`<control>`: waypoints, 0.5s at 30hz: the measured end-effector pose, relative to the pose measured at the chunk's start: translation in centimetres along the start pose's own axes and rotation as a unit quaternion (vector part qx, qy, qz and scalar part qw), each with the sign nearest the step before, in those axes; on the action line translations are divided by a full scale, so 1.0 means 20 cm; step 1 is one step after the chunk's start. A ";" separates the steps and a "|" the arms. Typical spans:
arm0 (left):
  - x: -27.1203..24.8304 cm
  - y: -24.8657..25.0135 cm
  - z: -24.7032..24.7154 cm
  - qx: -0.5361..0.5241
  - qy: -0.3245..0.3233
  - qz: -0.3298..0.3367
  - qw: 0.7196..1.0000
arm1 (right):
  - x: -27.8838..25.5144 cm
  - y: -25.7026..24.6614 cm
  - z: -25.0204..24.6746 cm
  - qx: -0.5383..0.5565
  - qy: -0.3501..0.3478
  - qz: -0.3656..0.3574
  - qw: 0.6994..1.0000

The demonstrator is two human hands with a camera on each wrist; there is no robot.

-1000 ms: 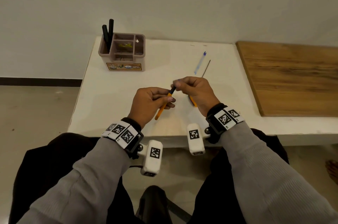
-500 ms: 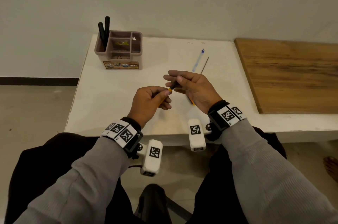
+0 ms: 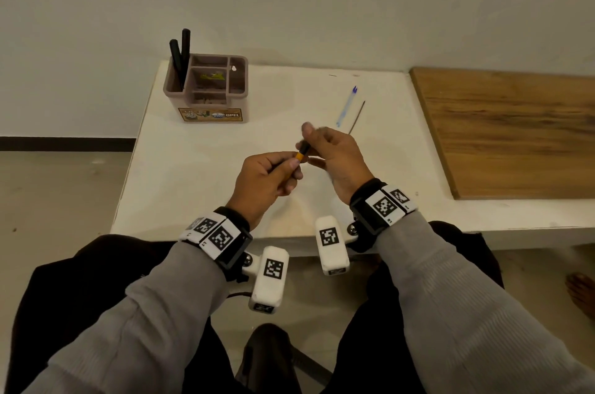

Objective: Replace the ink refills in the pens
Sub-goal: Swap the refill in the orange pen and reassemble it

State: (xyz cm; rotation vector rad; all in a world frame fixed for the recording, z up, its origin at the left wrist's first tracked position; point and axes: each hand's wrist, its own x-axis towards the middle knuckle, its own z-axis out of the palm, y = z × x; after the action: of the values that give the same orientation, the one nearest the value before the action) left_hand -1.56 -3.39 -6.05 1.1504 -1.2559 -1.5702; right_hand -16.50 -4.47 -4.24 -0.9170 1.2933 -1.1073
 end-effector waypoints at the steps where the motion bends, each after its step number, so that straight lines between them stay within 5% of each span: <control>1: 0.00 0.00 0.00 -0.002 -0.006 -0.001 1.000 | -0.01 -0.01 0.00 0.031 -0.037 0.003 0.999; 3: 0.01 0.00 -0.02 -0.026 -0.024 -0.002 0.999 | -0.02 -0.02 -0.01 0.066 -0.085 -0.003 0.994; 9: 0.01 0.00 -0.02 -0.052 -0.008 0.000 0.999 | -0.02 -0.02 0.00 -0.003 0.008 0.013 1.000; 13: 0.02 0.00 -0.03 -0.059 -0.021 -0.012 0.998 | -0.02 -0.04 0.00 0.060 -0.064 -0.002 0.996; 15: 0.02 0.00 -0.04 -0.058 -0.012 -0.010 0.998 | -0.01 -0.04 -0.01 0.009 -0.031 -0.006 0.999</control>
State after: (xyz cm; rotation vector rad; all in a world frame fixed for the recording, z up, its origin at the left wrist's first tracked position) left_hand -0.92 -3.95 -6.09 1.0766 -1.1572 -1.6531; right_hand -16.70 -4.40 -3.38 -0.9412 1.2263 -1.0896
